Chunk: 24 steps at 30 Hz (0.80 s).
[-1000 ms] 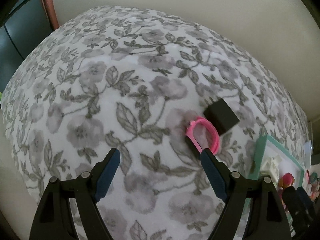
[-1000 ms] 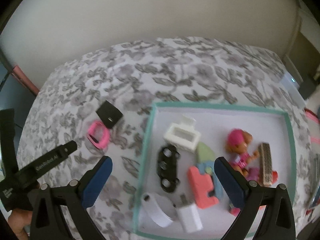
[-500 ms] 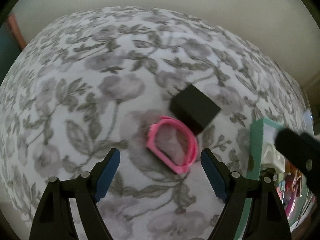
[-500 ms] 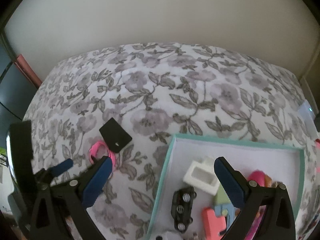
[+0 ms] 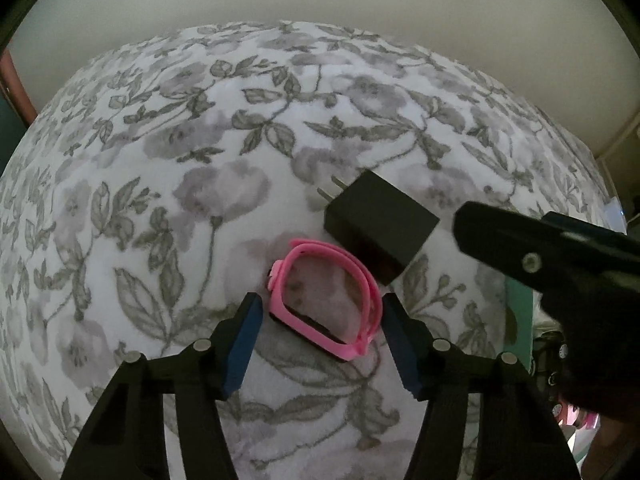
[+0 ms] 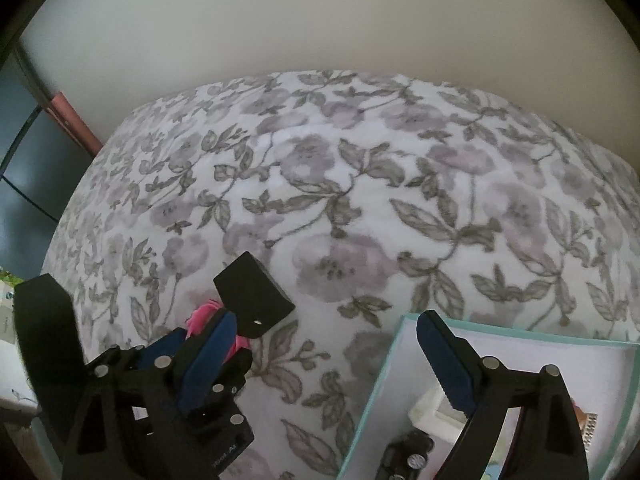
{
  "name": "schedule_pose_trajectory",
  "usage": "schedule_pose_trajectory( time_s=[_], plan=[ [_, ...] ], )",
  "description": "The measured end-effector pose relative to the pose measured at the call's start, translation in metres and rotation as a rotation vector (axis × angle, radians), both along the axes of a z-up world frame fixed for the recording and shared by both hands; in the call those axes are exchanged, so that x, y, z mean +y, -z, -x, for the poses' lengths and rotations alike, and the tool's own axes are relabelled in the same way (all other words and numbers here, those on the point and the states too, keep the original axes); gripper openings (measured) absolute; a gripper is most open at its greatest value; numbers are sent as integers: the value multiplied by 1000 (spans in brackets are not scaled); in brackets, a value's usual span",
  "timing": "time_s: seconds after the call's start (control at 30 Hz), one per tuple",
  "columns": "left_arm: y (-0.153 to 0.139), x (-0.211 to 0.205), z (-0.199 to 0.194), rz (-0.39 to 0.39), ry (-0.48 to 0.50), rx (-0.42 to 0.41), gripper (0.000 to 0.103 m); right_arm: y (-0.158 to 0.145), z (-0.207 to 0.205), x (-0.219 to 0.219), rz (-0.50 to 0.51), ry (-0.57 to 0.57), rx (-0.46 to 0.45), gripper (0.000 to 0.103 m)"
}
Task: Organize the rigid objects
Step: 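Grasp the pink band with the left tool while the right tool grasps the black charger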
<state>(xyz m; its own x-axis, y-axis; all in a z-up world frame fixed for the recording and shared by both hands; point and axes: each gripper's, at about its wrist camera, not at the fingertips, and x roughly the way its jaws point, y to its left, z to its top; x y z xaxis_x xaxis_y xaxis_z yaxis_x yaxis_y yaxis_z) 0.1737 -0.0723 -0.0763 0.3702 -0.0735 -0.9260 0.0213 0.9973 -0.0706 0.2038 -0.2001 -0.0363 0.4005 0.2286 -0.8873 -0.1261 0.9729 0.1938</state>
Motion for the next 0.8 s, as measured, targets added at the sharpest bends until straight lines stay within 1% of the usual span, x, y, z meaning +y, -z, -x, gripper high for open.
schedule_pose_trajectory(
  time_s=[0.13,0.23,0.47,0.57,0.63,0.8],
  plan=[
    [2,14,-6,-21,-27,-1,61,6,-6,12,-23,-34,11,93],
    [3,27,-5,9,-46,-3,61,11,-11,23,-20,-57,16,92],
    [4,44,-6,17,-75,-15,61,22,-18,48,8,-116,33,88],
    [4,46,-8,15,-73,-24,61,28,-21,53,10,-115,45,83],
    [5,44,-11,0,-59,-31,61,33,-23,54,-1,-109,56,79],
    [6,43,-14,-14,-49,-44,60,38,-26,56,-19,-104,80,60]
  ],
)
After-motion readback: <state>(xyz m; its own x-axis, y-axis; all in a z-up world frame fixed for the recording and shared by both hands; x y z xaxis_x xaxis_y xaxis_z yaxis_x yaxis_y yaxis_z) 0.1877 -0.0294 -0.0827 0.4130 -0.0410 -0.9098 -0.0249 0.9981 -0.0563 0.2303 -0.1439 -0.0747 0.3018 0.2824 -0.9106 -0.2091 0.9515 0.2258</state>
